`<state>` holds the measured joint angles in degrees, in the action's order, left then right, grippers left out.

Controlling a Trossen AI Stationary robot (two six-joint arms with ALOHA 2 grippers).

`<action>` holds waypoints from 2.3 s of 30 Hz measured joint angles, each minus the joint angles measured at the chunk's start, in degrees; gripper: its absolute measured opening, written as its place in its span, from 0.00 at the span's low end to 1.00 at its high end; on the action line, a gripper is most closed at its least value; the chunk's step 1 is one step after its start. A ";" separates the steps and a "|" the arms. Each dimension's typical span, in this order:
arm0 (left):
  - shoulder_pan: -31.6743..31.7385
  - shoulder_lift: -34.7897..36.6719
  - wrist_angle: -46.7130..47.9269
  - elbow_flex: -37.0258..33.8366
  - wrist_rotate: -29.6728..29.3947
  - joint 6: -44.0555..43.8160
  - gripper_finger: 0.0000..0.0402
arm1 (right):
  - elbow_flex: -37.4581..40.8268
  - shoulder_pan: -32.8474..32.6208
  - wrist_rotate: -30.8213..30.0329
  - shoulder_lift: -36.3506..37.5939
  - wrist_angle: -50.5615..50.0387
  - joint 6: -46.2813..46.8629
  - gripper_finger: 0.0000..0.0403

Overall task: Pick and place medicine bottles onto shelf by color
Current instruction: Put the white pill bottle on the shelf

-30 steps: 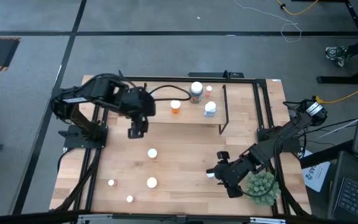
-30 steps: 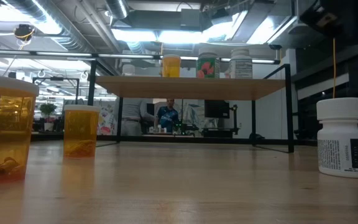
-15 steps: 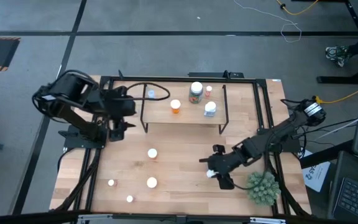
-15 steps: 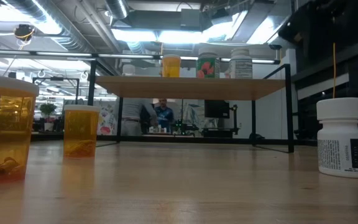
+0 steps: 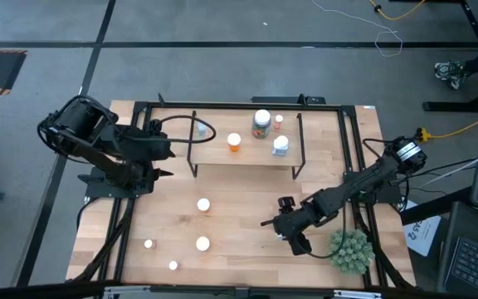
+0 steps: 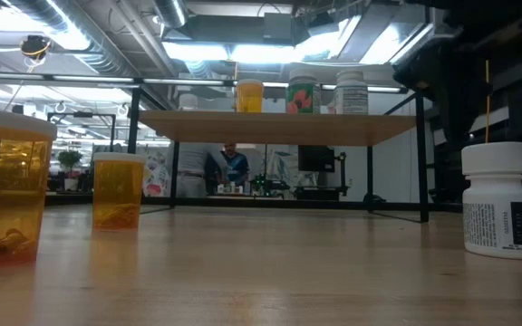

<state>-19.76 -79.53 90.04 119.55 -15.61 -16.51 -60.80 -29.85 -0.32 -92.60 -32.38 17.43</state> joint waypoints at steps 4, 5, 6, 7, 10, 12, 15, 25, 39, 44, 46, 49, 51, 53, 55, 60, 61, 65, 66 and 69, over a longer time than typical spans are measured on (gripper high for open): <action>-0.49 -0.02 -0.02 0.00 0.00 -0.02 0.57 | 0.00 0.00 0.00 -1.63 -0.42 -0.23 0.64; -0.49 -0.02 -0.02 0.00 -0.03 -0.02 0.57 | 0.00 0.00 0.00 -2.11 -0.52 -0.82 0.64; -0.49 -0.02 -0.02 0.00 -0.03 -0.02 0.57 | 0.00 0.00 0.00 -2.69 -0.47 -1.31 0.64; -0.49 -0.02 -0.02 0.00 -0.15 -0.02 0.57 | 0.00 0.00 -0.01 -3.24 -0.49 -1.44 0.64; -0.49 -0.02 -0.02 0.00 -0.74 -0.07 0.57 | 0.00 0.00 0.00 -4.65 -0.44 -1.25 0.64; -0.49 -0.03 -0.02 0.00 -1.17 -0.35 0.57 | 0.00 0.00 -0.02 -5.45 -0.35 -1.23 0.63; -0.49 -0.04 -0.02 0.00 -1.69 -1.29 0.57 | 0.00 0.00 -0.04 -5.83 0.03 -0.41 0.62; -0.49 -0.04 -0.02 0.00 -1.73 -1.14 0.57 | -0.81 0.00 -0.02 -5.85 0.16 5.95 0.38; -0.47 -0.07 -0.02 0.00 -2.12 -0.48 0.57 | -29.89 4.02 -27.31 -5.85 -27.30 -12.40 0.38; -0.47 -0.07 -0.02 0.00 -3.29 0.59 0.57 | -38.84 10.30 -33.91 -5.77 -29.55 -13.95 0.38; -0.47 -0.07 -0.02 0.00 -3.39 0.57 0.57 | -40.39 13.84 -31.37 -5.77 -29.57 -13.16 0.38; -0.47 -0.07 -0.02 0.00 -3.41 0.57 0.57 | -40.87 19.87 -22.98 -5.77 -29.85 -13.21 0.38; -0.47 -0.07 -0.02 0.00 -3.41 0.56 0.57 | -40.87 23.70 -17.72 -5.77 -30.73 -12.81 0.38; -0.47 -0.07 -0.02 0.00 -3.41 0.55 0.57 | -40.86 27.29 -14.65 -5.77 -31.86 -11.93 0.38; -0.47 -0.07 -0.02 0.00 -3.41 0.55 0.57 | -40.38 30.21 -12.78 -5.77 -31.80 -11.94 0.38; -0.47 -0.07 -0.02 0.00 -3.41 0.52 0.57 | -40.19 35.34 -4.38 -6.36 -33.59 -12.23 0.38; -0.47 -0.07 -0.04 0.00 -3.41 0.52 0.57 | -40.19 36.01 -3.66 -6.67 -33.74 -11.93 0.38; -0.47 -0.08 -0.05 0.00 -3.41 0.52 0.57 | -40.15 37.51 -3.53 -7.19 -33.93 -13.05 0.38; -0.47 -0.09 -0.04 0.00 -3.41 0.52 0.57 | -40.15 37.84 -3.52 -7.29 -34.21 -13.27 0.38; -0.47 -0.09 -0.06 0.00 -3.42 0.50 0.57 | -40.15 38.46 -2.85 -8.25 -34.63 -13.46 0.38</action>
<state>-20.23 -79.61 89.98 119.55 -19.03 -16.01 -100.95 8.62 -3.17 -100.85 -67.02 3.97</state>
